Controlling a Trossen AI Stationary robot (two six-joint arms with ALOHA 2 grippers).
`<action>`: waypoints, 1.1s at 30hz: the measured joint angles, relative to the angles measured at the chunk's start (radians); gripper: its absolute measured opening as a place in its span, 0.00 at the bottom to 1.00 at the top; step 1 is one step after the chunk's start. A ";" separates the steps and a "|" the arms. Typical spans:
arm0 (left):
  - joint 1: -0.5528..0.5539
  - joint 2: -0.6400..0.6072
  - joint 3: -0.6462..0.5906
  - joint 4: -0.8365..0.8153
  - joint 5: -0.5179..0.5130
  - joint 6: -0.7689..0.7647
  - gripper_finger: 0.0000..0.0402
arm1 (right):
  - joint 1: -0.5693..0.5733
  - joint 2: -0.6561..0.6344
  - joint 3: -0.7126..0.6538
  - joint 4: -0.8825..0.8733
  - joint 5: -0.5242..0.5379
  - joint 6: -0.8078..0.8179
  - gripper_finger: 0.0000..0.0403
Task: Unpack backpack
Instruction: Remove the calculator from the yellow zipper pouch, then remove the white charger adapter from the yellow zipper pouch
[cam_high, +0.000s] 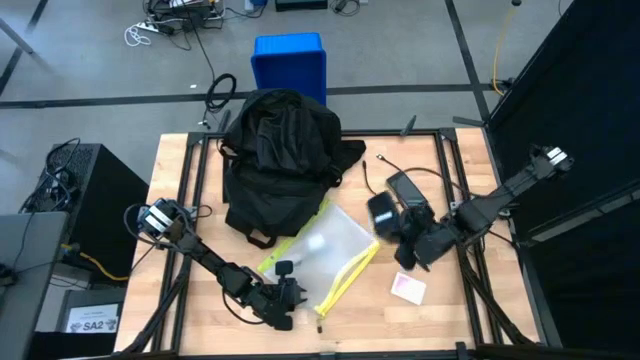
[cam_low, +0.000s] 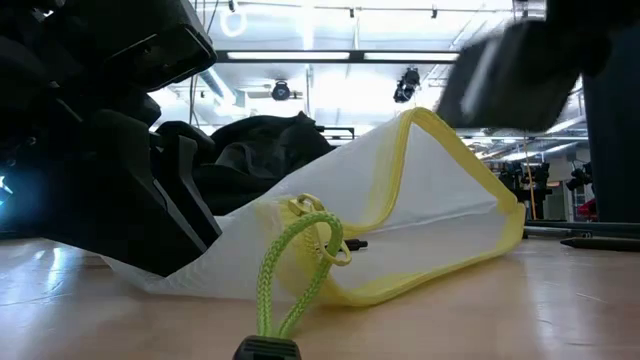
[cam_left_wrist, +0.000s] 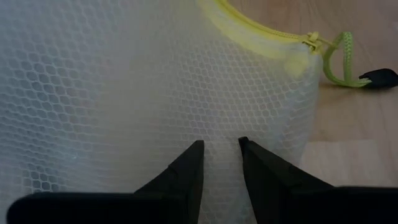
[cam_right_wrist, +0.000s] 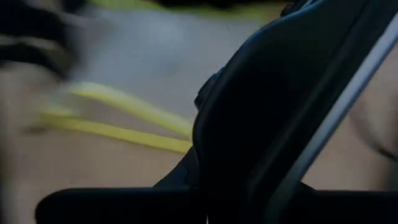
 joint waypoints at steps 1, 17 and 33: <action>0.000 0.000 0.000 0.001 0.001 -0.002 0.22 | -0.021 0.015 0.000 -0.050 -0.012 0.013 0.05; 0.000 0.001 0.000 0.003 0.002 -0.017 0.22 | -0.168 0.283 -0.001 -0.285 -0.370 -0.040 0.22; 0.000 0.002 0.000 0.007 0.003 -0.027 0.22 | -0.084 0.275 0.223 -0.265 -0.341 -0.073 0.37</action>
